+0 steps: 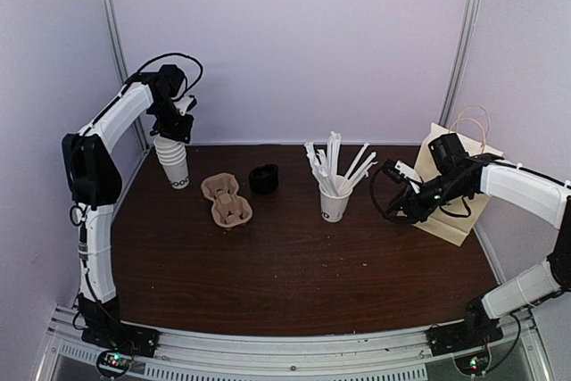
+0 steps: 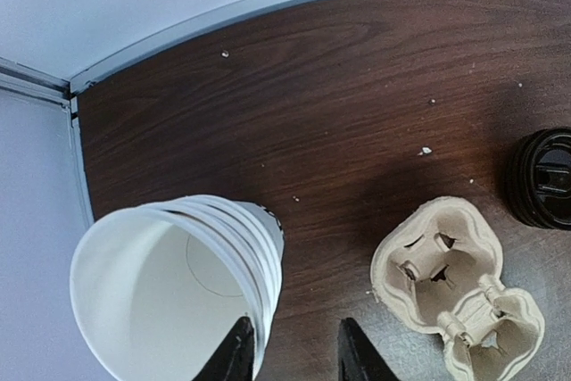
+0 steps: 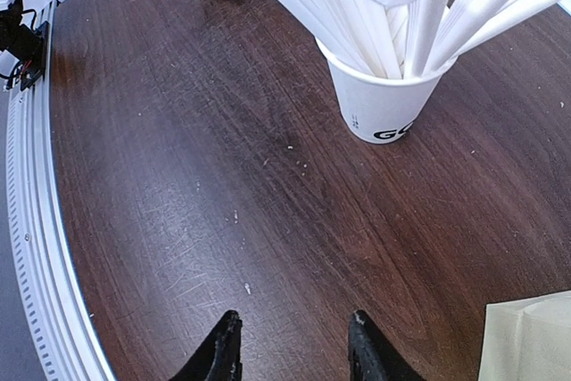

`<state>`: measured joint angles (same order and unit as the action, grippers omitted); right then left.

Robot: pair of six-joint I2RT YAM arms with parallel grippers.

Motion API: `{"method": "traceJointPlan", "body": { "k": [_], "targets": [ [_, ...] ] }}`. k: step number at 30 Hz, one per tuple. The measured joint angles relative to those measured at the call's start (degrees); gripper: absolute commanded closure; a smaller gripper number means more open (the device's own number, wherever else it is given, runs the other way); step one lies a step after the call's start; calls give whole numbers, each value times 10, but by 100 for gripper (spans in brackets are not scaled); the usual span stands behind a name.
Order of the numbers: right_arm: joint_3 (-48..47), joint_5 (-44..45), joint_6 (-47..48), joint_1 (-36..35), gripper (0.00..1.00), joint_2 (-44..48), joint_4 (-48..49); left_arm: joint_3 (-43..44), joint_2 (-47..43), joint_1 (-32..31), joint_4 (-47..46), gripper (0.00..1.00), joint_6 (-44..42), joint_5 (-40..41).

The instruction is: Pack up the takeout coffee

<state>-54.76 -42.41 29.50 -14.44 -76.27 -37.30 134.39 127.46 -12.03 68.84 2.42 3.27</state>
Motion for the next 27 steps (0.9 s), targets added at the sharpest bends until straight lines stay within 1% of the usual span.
{"method": "traceJointPlan", "body": {
  "k": [6,13,19,23,25,27],
  "targets": [
    [0,0,1,0,58,0,2,1,8,0,0,67,0,13],
    [0,0,1,0,58,0,3,3,9,3,0,73,0,21],
    [0,0,2,0,58,0,3,3,12,12,0,84,4,21],
    [0,0,2,0,58,-3,3,4,12,16,1,96,6,20],
    [0,0,2,0,58,-6,3,4,12,16,1,100,7,21],
    [0,0,2,0,58,-8,3,4,12,16,2,100,7,21]
  ]
}}
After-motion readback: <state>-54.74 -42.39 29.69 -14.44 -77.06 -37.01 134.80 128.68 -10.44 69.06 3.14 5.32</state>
